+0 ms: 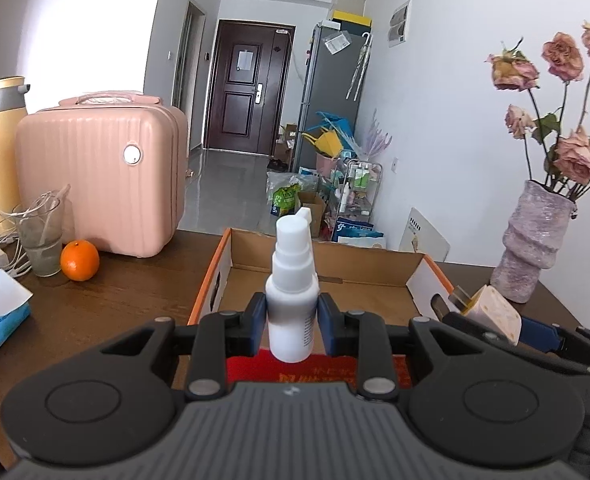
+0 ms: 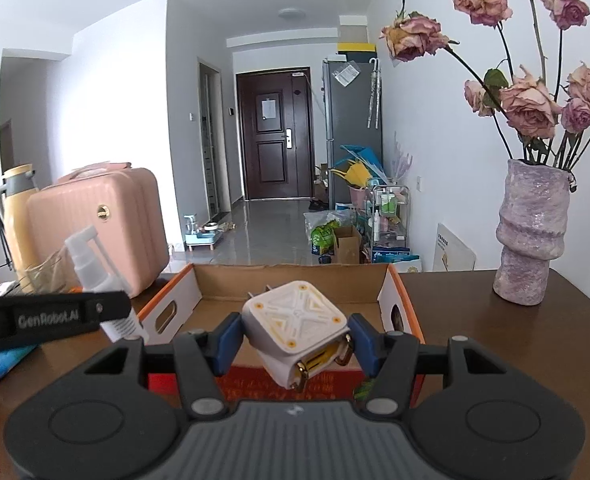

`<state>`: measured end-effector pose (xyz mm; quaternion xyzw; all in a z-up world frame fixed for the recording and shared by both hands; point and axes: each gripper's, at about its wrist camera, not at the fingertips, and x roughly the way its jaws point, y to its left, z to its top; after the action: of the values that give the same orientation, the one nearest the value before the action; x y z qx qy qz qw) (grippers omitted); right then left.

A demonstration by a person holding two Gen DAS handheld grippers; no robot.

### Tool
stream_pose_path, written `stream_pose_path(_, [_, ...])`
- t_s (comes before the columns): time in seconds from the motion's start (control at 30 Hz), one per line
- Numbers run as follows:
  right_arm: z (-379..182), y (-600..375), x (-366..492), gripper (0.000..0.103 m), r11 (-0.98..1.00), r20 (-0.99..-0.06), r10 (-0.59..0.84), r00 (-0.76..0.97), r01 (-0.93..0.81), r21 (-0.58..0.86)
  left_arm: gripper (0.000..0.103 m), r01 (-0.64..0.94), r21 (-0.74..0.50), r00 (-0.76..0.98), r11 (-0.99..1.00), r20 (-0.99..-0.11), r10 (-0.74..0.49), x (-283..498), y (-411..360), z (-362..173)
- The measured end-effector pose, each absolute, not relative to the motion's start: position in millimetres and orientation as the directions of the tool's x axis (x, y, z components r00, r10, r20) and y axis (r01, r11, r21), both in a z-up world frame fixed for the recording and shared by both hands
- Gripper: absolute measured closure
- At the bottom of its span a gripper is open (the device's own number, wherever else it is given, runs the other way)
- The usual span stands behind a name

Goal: Organize rigid objects
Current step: 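Carry the spray bottle and plug cube with both tools over the cardboard box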

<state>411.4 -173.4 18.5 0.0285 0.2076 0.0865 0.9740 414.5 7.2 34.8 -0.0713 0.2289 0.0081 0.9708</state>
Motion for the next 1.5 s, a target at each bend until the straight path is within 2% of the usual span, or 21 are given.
stream_pose_path(0.37, [6.7,-166.6,473.0,0.046,0.988,-0.450,0.157,0.879,-0.141,0.069,0.075,-0.065,-0.126,0.884,0.990,-0.467,-0.001,473.4,12.1,29.3])
stream_pose_path(0.63, [-3.5,-166.9,505.3,0.046,0.990,-0.494,0.137,0.858,-0.126,0.057,0.075,-0.093,-0.098,0.857,0.991,-0.514,0.030,512.3,12.2,20.1])
stream_pose_path(0.93, [-24.9,-168.1,530.6,0.046,0.993,-0.533,0.121,0.837,-0.102,0.065,0.075,-0.124,-0.085,0.812,0.989,-0.581,0.052,542.6,14.4,-0.5])
stream_pose_path(1.3, [-53.7,-166.2,545.8,0.046,0.994,-0.569,0.109,0.815,-0.079,0.077,0.075,-0.156,-0.054,0.807,0.986,-0.583,0.096,558.5,10.2,-24.4])
stream_pose_path(1.5, [-60.3,-164.5,545.6,0.046,0.995,-0.560,0.098,0.822,-0.070,0.071,0.074,-0.157,-0.035,0.781,0.987,-0.617,0.102,571.9,4.0,-40.2])
